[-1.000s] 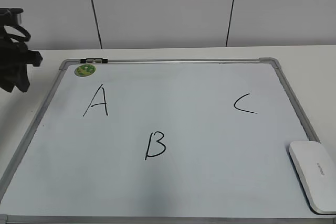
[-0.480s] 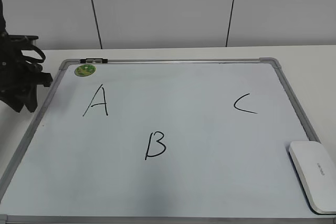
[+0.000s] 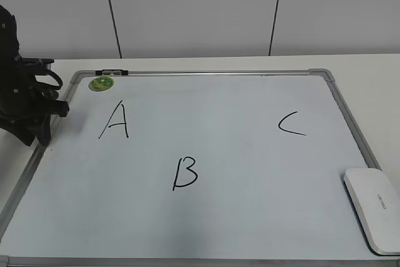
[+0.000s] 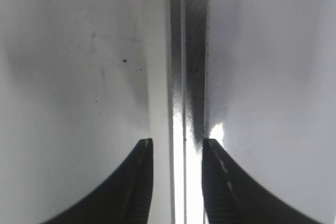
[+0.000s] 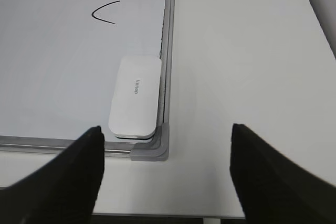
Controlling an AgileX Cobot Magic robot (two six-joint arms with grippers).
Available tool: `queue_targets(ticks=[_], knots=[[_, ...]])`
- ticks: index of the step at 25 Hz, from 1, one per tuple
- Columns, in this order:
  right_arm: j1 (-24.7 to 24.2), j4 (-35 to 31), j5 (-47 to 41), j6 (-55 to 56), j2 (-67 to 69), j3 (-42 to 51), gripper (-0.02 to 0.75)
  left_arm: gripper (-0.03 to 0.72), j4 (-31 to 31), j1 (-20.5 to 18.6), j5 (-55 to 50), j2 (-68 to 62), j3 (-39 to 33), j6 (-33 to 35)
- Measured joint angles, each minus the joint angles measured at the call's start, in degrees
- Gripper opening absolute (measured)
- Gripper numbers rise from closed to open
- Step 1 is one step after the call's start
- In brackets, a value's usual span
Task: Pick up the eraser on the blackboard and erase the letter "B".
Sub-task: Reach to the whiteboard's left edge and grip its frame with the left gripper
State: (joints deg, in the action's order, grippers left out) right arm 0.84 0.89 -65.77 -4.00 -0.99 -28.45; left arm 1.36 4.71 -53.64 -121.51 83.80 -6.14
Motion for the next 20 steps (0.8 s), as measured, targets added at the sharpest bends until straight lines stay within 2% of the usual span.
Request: queue_targets(ticks=[8,10,16,20], knots=[[0.0,0.0,0.0,0.0,0.0,0.0,0.554,0.236,0.0,0.0,0.3,-1.1,0.1,0.0],[0.0,0.0,0.0,0.0,0.0,0.0,0.554,0.207,-0.1,0.0,0.3,-1.1,0.1,0.0],[0.0,0.0,0.0,0.0,0.0,0.0,0.554,0.041,-0.3,0.0,0.6,-1.1,0.1,0.0],[0.0,0.0,0.0,0.0,0.0,0.0,0.554,0.032,-0.3,0.0,0.6,-1.1,0.1,0.0]])
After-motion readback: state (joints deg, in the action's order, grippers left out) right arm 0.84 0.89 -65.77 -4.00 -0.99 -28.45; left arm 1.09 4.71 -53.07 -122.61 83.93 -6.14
